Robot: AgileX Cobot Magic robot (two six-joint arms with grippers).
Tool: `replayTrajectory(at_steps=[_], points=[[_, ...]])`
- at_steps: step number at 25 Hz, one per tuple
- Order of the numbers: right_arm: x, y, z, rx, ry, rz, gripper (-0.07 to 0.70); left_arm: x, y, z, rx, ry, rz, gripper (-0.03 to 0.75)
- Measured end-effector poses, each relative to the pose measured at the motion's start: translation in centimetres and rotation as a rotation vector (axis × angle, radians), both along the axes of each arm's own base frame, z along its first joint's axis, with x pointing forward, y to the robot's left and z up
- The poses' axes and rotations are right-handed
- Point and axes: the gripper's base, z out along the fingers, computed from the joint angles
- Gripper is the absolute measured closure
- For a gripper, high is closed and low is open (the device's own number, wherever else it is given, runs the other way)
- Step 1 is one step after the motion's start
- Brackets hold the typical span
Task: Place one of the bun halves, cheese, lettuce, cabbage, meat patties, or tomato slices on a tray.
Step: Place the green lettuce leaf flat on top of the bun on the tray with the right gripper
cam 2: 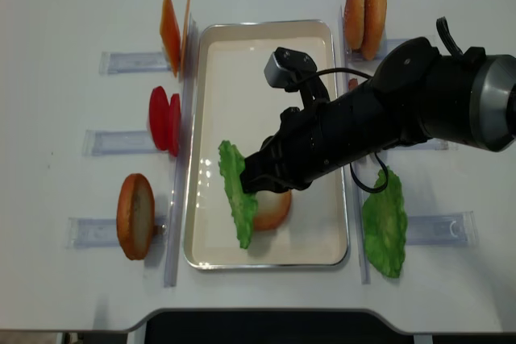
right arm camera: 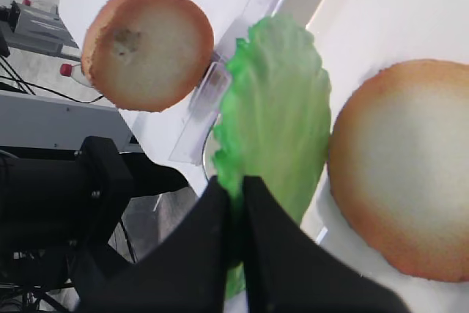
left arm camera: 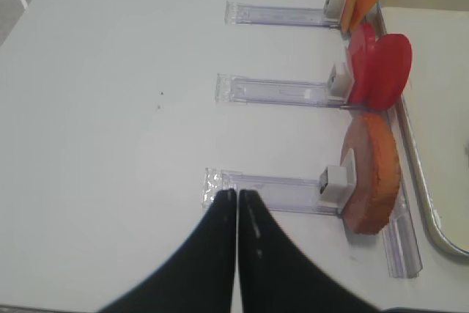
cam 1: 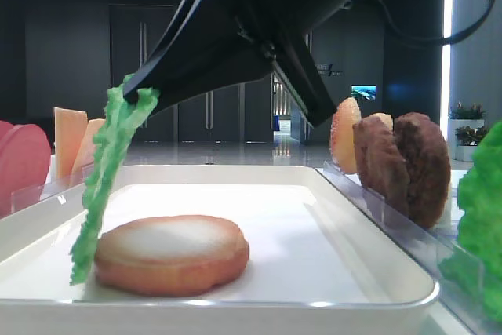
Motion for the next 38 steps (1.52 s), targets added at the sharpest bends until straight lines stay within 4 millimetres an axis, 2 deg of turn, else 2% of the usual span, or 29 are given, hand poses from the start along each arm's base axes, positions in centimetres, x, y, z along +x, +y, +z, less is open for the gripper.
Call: replayTrajectory(at_steps=[16,38], points=[[1.1,-1.3,-0.3,-0.047,-0.041,-0.011,0.615,0.0,0.0,0.0,0.000,0.000,0.000,0.716],[1.7,-2.4,-1.5,-0.234,-0.201,0.037,0.615,0.0,0.0,0.0,0.000,0.000,0.000,0.716]])
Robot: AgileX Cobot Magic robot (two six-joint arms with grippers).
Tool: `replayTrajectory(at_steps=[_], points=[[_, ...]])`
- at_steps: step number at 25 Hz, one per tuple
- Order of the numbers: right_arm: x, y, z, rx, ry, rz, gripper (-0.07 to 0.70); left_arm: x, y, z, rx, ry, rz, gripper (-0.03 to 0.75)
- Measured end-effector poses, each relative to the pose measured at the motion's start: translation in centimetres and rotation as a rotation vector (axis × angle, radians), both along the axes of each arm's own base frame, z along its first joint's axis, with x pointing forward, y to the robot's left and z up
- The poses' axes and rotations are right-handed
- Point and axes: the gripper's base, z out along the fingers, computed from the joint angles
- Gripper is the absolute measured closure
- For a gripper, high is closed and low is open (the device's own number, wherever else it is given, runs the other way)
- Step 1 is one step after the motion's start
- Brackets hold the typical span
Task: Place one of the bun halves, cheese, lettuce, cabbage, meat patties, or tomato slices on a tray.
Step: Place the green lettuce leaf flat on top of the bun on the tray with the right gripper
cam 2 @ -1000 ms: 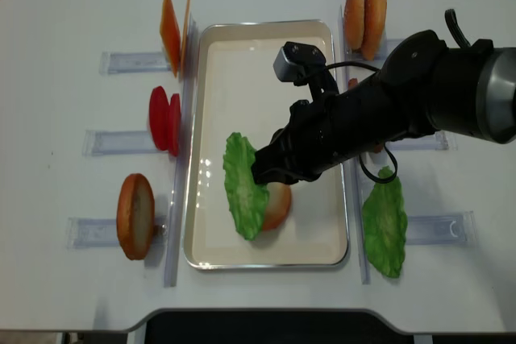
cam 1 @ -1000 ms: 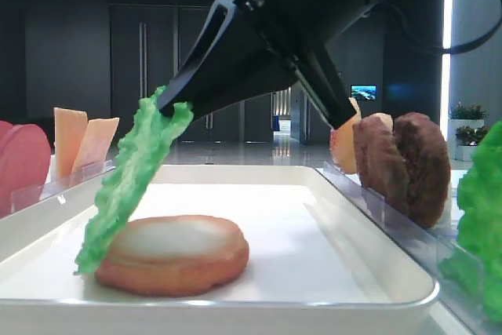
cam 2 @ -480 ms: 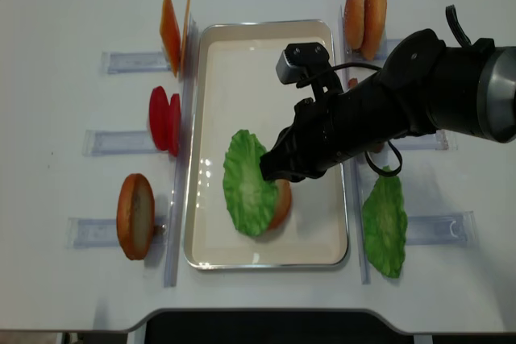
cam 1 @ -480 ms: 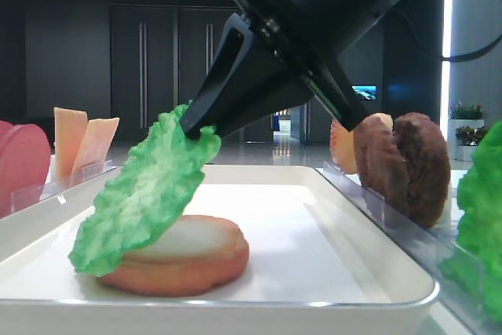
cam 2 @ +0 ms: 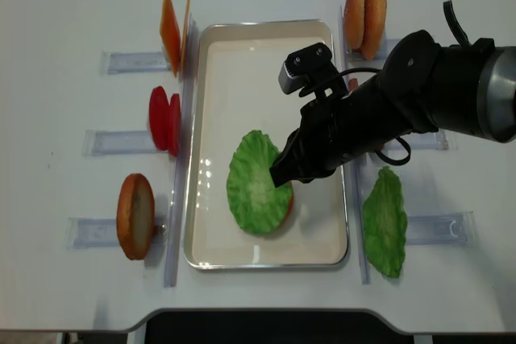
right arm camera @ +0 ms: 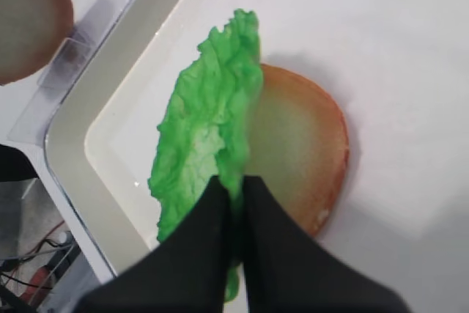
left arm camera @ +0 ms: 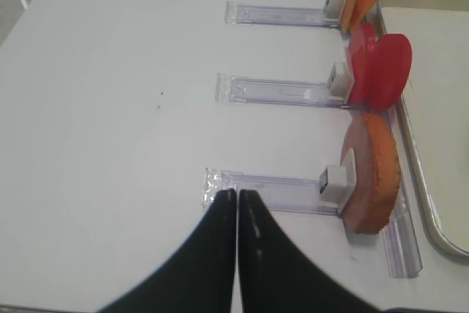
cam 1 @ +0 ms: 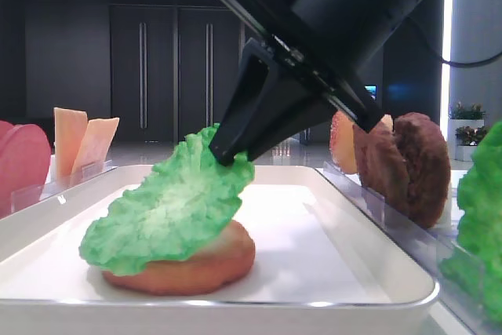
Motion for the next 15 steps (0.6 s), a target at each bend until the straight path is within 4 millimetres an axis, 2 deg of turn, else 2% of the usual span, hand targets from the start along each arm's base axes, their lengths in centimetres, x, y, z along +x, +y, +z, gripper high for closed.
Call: replayTrajectory(at_steps=[10,12,15], points=[[0.03,-0.12,-0.10,-0.018,-0.009,0.004,0.584,0.00,0.00,0.00,0.000,0.000,0.000,0.716],[0.05,-0.13,-0.10,-0.019,-0.010,0.003,0.542,0.00,0.00,0.00,0.000,0.000,0.000,0.716],[0.08,-0.13,-0.11,-0.020,-0.013,0.002,0.426,0.00,0.00,0.00,0.000,0.000,0.000,0.716]])
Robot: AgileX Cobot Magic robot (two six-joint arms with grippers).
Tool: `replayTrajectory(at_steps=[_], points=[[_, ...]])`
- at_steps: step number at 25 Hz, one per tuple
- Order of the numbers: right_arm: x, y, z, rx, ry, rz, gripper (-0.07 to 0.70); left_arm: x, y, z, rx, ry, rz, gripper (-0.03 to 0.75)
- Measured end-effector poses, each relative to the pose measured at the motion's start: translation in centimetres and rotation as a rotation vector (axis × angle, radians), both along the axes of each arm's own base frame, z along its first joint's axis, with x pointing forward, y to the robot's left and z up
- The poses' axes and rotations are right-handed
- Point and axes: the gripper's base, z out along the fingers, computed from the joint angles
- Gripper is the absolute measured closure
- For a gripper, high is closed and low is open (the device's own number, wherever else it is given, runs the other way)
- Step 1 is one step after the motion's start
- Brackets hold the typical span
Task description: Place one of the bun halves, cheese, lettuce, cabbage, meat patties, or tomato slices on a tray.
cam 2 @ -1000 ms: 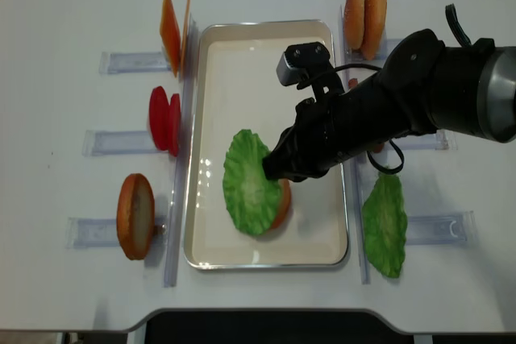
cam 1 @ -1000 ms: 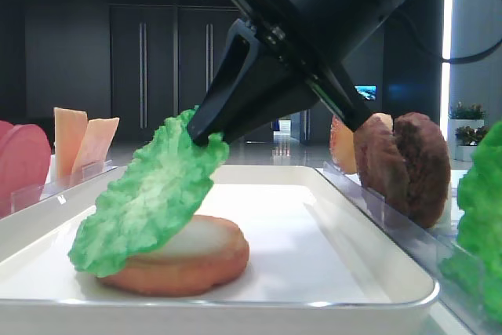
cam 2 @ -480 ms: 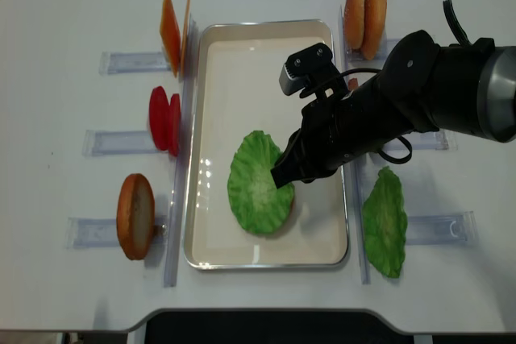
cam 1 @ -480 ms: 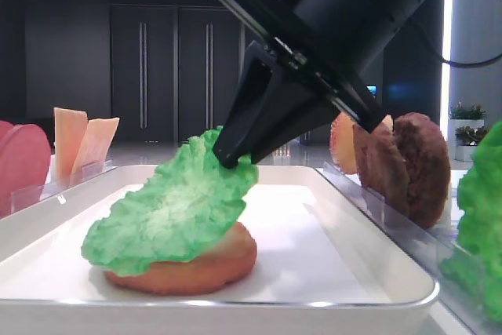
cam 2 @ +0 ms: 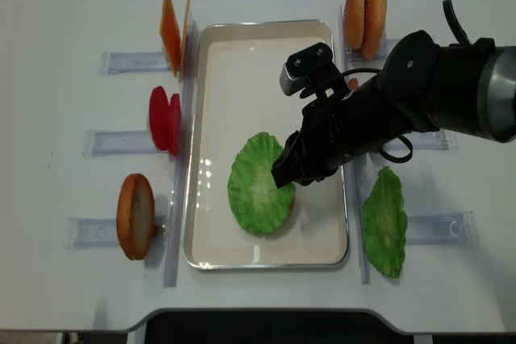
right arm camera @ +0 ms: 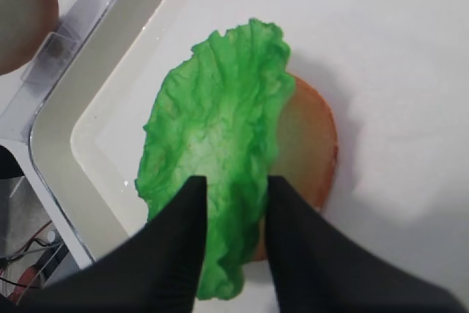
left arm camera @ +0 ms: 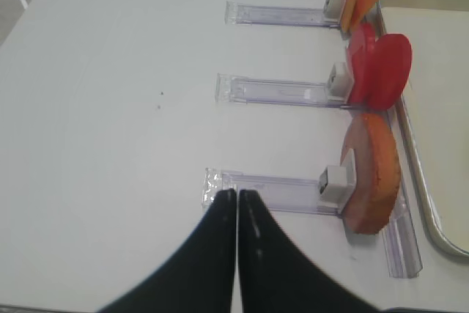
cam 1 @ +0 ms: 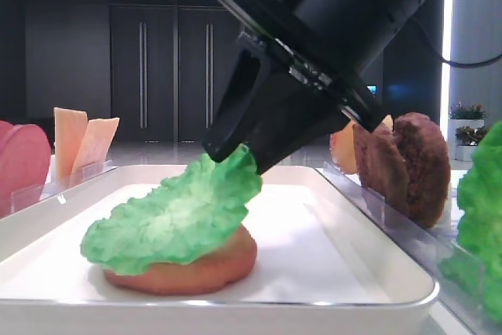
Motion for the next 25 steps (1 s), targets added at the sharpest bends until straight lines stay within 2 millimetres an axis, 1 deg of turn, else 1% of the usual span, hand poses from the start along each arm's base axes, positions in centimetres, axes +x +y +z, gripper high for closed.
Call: replayTrajectory(at_steps=[3,6,9,12,16,22,25], points=[[0.0,0.0,0.0,0.000,-0.001,-0.001,0.300,0.0,0.0,0.0,0.000,0.000,0.000,0.716],[0.0,0.0,0.0,-0.001,-0.003,-0.003,0.197,0.0,0.0,0.0,0.000,0.000,0.000,0.716],[0.1,0.0,0.0,-0.003,-0.009,-0.007,0.133,0.0,0.0,0.0,0.000,0.000,0.000,0.716],[0.0,-0.2,0.6,0.002,-0.029,0.001,0.115,0.0,0.0,0.0,0.000,0.000,0.000,0.716],[0.3,-1.2,2.7,0.032,-0.091,-0.033,0.110,0.0,0.0,0.0,0.000,0.000,0.000,0.716],[0.4,-3.4,6.4,0.079,-0.194,-0.069,0.110,0.0,0.0,0.0,0.000,0.000,0.000,0.716],[0.5,-5.0,8.3,0.095,-0.246,-0.103,0.110,0.0,0.0,0.0,0.000,0.000,0.000,0.716]])
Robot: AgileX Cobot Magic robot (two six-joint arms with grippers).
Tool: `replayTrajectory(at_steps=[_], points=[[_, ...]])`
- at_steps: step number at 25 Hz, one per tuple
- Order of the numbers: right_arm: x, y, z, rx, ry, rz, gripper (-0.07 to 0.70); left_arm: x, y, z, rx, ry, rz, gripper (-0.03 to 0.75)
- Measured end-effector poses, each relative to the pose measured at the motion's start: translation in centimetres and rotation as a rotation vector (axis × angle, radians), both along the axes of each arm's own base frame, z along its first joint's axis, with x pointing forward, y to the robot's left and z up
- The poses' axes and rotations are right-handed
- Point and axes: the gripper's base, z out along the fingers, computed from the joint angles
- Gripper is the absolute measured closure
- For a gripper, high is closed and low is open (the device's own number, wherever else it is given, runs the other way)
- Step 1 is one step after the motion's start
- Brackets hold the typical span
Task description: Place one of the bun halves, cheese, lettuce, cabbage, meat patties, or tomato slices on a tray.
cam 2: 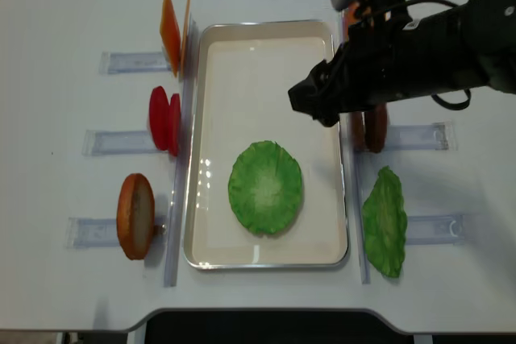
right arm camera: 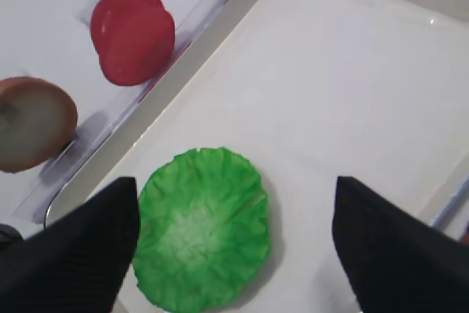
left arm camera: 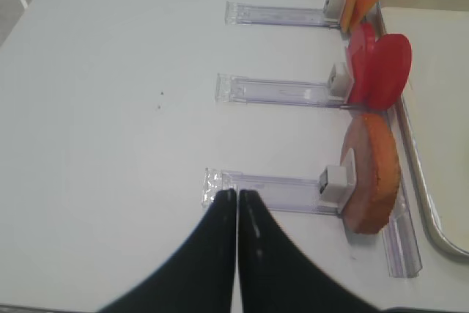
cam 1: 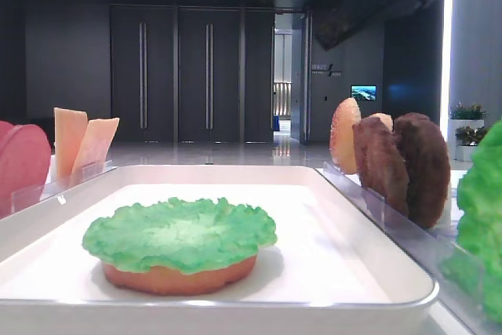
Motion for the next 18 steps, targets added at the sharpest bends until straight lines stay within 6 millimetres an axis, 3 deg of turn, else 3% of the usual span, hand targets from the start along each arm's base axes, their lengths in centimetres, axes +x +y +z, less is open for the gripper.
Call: replayTrajectory(at_steps=[7,18], points=[[0.6,-5.6,2.1,-0.078,-0.025,-0.152,0.110,0.0,0.0,0.0,0.000,0.000,0.000,0.716],[0.8,-15.4,1.2,-0.318,0.159,-0.489,0.110,0.0,0.0,0.0,0.000,0.000,0.000,0.716]])
